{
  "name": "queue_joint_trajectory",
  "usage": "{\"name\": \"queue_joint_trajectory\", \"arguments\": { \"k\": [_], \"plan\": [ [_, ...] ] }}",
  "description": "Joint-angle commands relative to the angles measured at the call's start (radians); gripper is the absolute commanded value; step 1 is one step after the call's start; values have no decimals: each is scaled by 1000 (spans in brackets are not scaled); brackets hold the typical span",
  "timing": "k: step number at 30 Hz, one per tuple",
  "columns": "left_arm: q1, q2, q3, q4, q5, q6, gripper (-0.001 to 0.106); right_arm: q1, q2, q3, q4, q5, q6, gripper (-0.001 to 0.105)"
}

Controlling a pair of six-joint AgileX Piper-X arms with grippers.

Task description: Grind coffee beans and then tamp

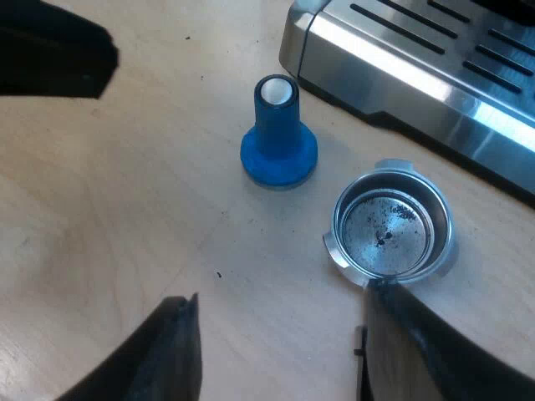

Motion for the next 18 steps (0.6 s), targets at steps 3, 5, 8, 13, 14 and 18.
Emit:
{"name": "queue_joint_trajectory", "arguments": {
  "k": [3,5,8,13,14,18],
  "plan": [
    [-6,51,43,-100,-10,3,75,-7,-10,-8,-5,0,-16,47],
    [-6,78,57,-146,-10,3,75,-7,-10,-8,-5,0,-16,47],
    [-6,115,64,-190,-30,3,75,-7,-10,-8,-5,0,-16,47],
    [-6,198,63,-226,-36,3,75,-7,-10,-8,-5,0,-16,47],
    [-6,216,63,-237,-36,3,75,-7,-10,-8,-5,0,-16,47],
    [-6,266,63,-275,-38,3,75,-7,-10,-8,-5,0,-16,47]
  ]
}}
